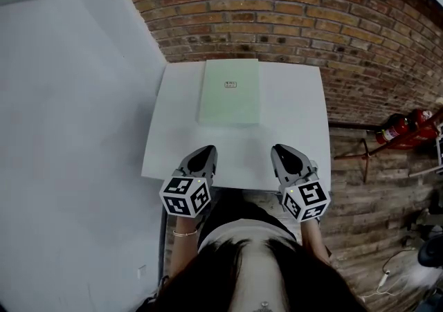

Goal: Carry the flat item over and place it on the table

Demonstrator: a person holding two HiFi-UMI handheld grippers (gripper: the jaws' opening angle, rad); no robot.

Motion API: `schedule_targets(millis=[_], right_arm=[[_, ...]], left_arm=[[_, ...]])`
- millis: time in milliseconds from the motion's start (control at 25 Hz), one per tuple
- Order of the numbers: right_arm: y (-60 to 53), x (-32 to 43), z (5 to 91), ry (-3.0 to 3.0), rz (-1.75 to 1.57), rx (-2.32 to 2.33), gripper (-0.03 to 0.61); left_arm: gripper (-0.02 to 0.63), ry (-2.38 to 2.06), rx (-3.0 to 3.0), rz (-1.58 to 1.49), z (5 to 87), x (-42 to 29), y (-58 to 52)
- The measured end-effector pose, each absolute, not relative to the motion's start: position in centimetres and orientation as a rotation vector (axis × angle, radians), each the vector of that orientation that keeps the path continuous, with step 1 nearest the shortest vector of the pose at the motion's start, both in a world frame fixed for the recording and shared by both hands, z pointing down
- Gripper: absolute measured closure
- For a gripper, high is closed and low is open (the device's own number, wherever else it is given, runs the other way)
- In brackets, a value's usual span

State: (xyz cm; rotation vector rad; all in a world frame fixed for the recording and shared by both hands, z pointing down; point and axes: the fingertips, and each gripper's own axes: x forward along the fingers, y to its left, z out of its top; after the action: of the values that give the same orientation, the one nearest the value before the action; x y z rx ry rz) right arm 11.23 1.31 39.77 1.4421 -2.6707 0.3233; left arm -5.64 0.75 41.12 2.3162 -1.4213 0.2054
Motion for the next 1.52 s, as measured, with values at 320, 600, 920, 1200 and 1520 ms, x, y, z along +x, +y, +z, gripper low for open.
schedule_targets(millis=[320,600,920,1200,1520], right_arm=[[3.0,11.9,38.1,-2.721,0.257,1.439,0.523],[4.2,11.9,36.4,-2.740,0.164,1.463,0.523],[4.3,11.4,33.8,-2.726,0.063,1.555,0.529],[4.8,9.5,32.4,-2.696,0.017,1.624,0.532],[5.5,8.5,30.7,-2.640,-0.048,1.726,0.534]], left_arm=[[0.603,-1.501,2.389,0.174,38.7,-4.3,2.8],[0.603,-1.540,2.473,0.139,36.7,-3.7,3.6],[0.603,-1.574,2.575,0.106,33.3,-4.5,2.8],[0.603,-1.550,2.640,0.120,31.9,-6.2,2.8],[0.603,-1.549,2.705,0.077,30.4,-8.3,2.9]])
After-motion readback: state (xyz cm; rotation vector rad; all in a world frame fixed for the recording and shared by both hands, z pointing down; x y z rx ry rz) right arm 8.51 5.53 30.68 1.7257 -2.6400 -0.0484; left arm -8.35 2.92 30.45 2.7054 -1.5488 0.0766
